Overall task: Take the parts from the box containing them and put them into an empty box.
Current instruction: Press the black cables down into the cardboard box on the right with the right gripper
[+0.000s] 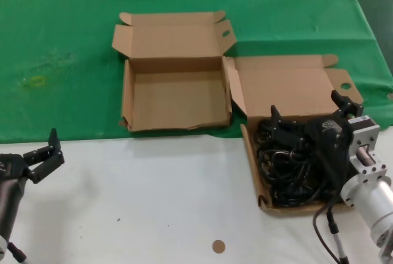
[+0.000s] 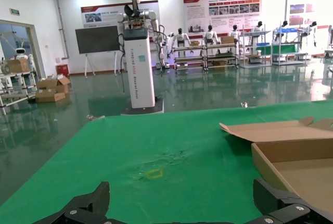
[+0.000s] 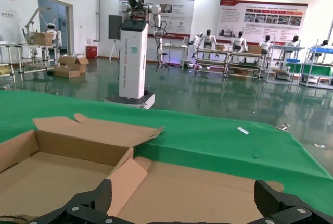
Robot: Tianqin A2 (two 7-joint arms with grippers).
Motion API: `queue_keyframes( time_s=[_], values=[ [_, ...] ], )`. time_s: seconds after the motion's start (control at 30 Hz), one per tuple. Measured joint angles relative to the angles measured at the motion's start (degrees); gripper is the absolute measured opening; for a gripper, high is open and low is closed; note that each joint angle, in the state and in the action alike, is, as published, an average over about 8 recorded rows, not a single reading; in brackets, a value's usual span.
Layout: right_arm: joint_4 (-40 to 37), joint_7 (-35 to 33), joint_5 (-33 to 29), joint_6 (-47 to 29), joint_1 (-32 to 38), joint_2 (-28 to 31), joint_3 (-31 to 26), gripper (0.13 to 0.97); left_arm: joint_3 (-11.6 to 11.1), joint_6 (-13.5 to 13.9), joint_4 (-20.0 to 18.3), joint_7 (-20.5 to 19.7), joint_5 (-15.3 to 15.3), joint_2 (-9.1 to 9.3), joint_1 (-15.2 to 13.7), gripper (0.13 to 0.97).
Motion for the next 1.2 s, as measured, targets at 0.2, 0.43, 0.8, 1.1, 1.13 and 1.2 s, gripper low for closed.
queue_keyframes(
  time_s=[0.2,0.43,0.8,1.1,1.13,1.2],
  values=[
    [0.09,0.27,0.24,0.5,0.03,0.54,-0.62,0.966,0.0,0.0,0.0,0.0,0.0,0.0,0.0,0.938],
    [0.95,0.98,2.33,3.18,0.1,3.47,-3.73,0.966,0.0,0.0,0.0,0.0,0.0,0.0,0.0,0.911],
    [5.51,-0.85,15.72,10.41,2.05,18.82,-15.97,0.966,0.0,0.0,0.0,0.0,0.0,0.0,0.0,0.762],
    [7.44,-1.08,24.01,8.26,7.81,36.47,-27.37,0.966,0.0,0.0,0.0,0.0,0.0,0.0,0.0,0.563],
    [7.39,-0.5,23.99,6.92,8.67,38.35,-28.4,0.966,0.0,0.0,0.0,0.0,0.0,0.0,0.0,0.536],
    [7.08,1.01,23.06,3.59,10.54,42.01,-30.22,0.966,0.0,0.0,0.0,0.0,0.0,0.0,0.0,0.482]
  ],
)
